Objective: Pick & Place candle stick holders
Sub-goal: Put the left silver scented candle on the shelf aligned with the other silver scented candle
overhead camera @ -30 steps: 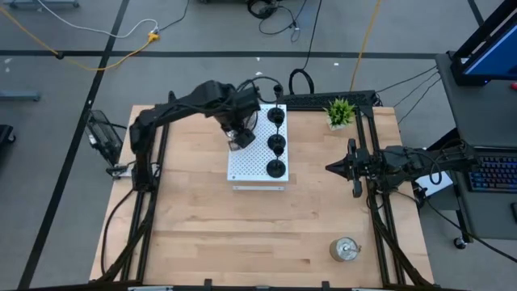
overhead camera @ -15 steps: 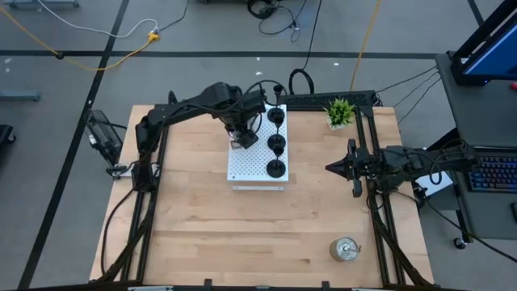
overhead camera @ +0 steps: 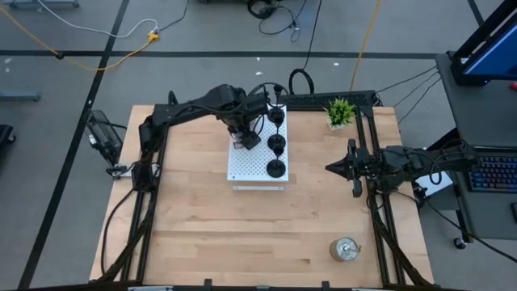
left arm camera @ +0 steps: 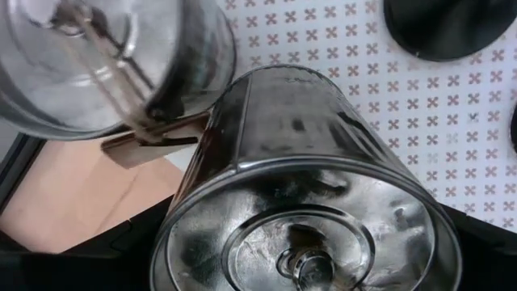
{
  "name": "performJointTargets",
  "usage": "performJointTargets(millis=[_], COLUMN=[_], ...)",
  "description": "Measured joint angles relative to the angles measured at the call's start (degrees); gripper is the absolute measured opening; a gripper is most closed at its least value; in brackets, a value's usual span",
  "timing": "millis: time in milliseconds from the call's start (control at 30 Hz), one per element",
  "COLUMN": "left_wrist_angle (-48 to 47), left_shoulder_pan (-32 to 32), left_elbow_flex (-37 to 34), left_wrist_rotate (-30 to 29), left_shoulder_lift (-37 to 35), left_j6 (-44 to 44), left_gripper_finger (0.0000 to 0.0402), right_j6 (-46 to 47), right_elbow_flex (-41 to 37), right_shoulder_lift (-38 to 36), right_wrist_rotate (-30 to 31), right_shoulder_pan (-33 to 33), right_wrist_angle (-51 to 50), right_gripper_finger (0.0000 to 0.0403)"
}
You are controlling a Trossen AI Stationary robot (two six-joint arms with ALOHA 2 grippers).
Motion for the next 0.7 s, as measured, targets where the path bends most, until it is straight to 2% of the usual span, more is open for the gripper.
performJointTargets(millis=[500, 633, 700], left_wrist_angle=[0.8, 0.8, 0.8], left_shoulder_pan=[0.1, 0.1, 0.1], left_elbow_flex=[0.0, 0.0, 0.0], left_wrist_rotate=[0.5, -0.5, -0.5], left_shoulder_lift=[-0.1, -0.1, -0.1], left_j6=[-0.4, -0.8, -0.9], left_gripper_finger=[0.0356, 0.0384, 0.0384], right_j6=[0.0, 0.0, 0.0], right_elbow_flex=[0.0, 0.0, 0.0], right_shoulder_lift=[0.0, 0.0, 0.0], right_wrist_rotate=[0.0, 0.0, 0.0], right_shoulder_pan=[0.0, 0.0, 0.0], right_wrist_angle=[0.0, 0.0, 0.0], right_gripper_finger=[0.0, 0.0, 0.0])
